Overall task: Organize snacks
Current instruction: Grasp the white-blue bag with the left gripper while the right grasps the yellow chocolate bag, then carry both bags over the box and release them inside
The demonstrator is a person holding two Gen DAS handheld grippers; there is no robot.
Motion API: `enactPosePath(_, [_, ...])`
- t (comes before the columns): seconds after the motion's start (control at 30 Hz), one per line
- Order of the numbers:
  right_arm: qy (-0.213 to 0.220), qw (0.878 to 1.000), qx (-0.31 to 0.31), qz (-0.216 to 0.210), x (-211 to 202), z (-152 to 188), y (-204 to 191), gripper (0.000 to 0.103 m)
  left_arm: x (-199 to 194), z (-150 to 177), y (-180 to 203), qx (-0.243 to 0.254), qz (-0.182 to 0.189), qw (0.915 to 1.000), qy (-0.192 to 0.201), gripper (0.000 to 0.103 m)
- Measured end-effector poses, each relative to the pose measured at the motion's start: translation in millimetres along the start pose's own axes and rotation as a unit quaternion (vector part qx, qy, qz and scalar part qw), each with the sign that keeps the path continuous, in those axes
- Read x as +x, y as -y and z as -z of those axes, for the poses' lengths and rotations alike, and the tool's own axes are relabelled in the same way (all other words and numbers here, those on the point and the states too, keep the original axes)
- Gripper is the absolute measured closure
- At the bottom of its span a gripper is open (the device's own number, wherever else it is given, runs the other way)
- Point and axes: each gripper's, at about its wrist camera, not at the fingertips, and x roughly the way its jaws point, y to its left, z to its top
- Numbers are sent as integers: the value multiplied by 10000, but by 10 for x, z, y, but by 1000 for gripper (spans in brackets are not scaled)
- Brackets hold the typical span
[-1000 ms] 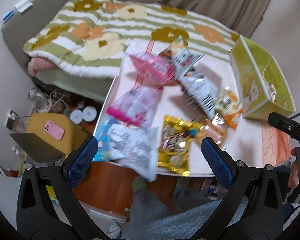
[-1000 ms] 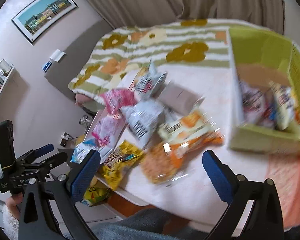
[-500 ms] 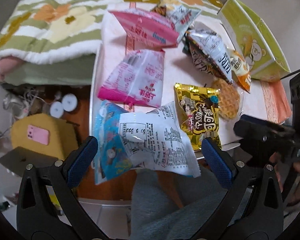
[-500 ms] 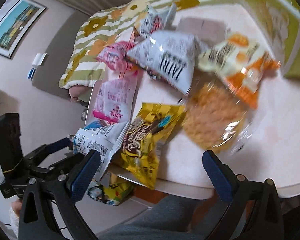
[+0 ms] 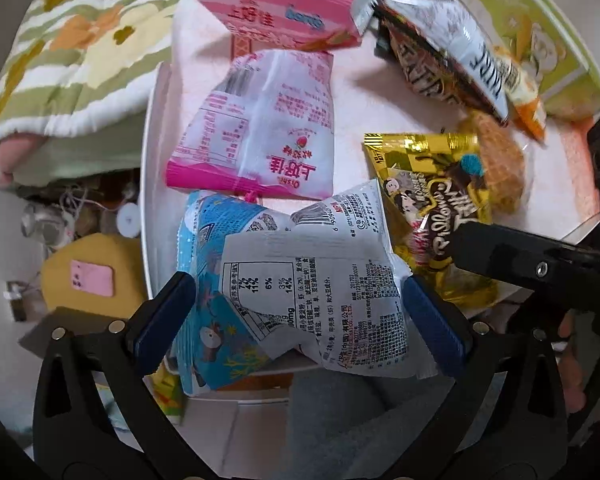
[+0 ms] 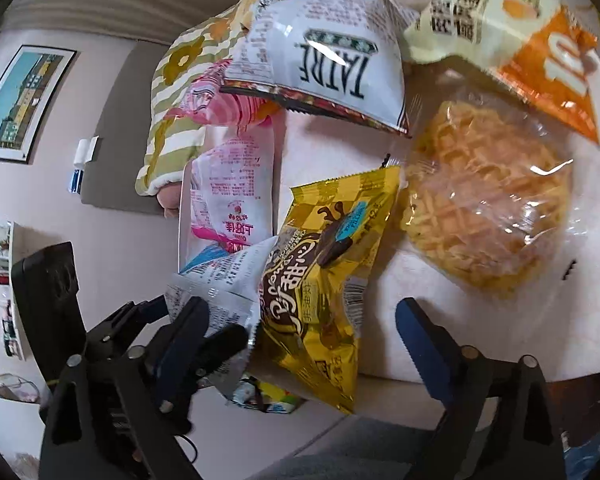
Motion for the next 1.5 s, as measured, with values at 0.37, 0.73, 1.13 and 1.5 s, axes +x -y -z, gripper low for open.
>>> enactPosePath(0.37, [-210, 9998, -13, -13, 49, -48, 37, 23, 129, -8, 41, -57, 14, 10000, -23, 2])
enactPosePath(0.73, [-322, 9993, -173, 118, 184, -80, -95, 32, -37, 44, -92, -424, 287, 9985, 181, 24])
enactPosePath(1.13, [-237, 9986, -239, 404, 285, -153, -185, 47, -226, 128, -100, -523, 233, 9977, 352, 24])
enactPosePath(1.5, [45, 9977, -641, 234, 12, -104, -460, 56, -698, 194, -219, -661, 285, 9935, 884, 24])
